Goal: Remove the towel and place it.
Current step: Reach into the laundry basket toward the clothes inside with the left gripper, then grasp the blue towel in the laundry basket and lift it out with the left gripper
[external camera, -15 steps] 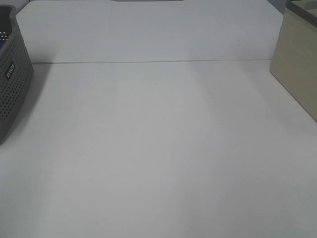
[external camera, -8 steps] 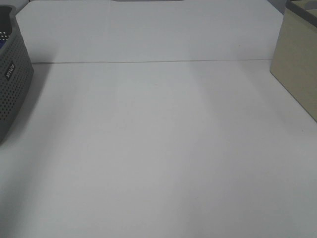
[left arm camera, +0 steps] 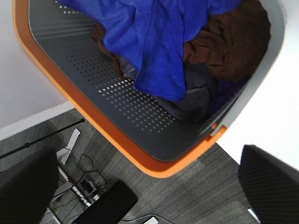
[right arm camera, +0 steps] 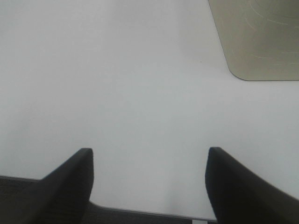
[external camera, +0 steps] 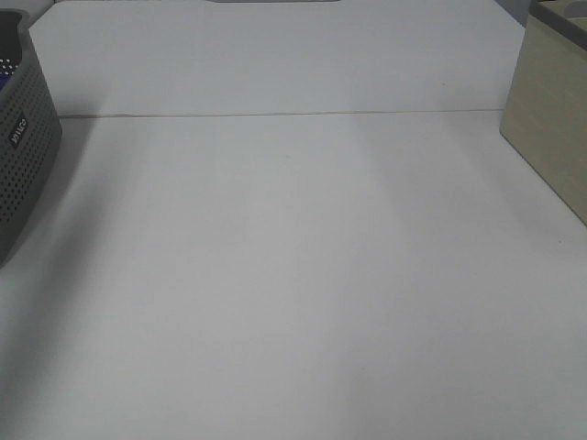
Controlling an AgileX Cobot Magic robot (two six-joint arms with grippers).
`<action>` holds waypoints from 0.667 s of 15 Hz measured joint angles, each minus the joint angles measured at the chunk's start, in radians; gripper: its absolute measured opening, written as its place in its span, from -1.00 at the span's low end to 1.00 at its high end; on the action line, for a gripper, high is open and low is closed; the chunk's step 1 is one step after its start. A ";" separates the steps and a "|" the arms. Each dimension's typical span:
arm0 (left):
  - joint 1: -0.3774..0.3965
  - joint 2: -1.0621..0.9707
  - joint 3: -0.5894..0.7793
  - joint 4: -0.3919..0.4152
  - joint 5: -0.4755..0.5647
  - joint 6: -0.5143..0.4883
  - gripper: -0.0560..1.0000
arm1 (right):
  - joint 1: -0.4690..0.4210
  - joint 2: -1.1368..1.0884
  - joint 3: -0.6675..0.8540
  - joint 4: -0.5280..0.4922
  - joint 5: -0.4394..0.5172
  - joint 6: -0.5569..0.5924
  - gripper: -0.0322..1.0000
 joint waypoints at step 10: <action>0.230 0.532 -0.105 -0.060 -0.197 0.071 0.98 | 0.000 0.000 0.000 0.000 0.000 0.000 0.37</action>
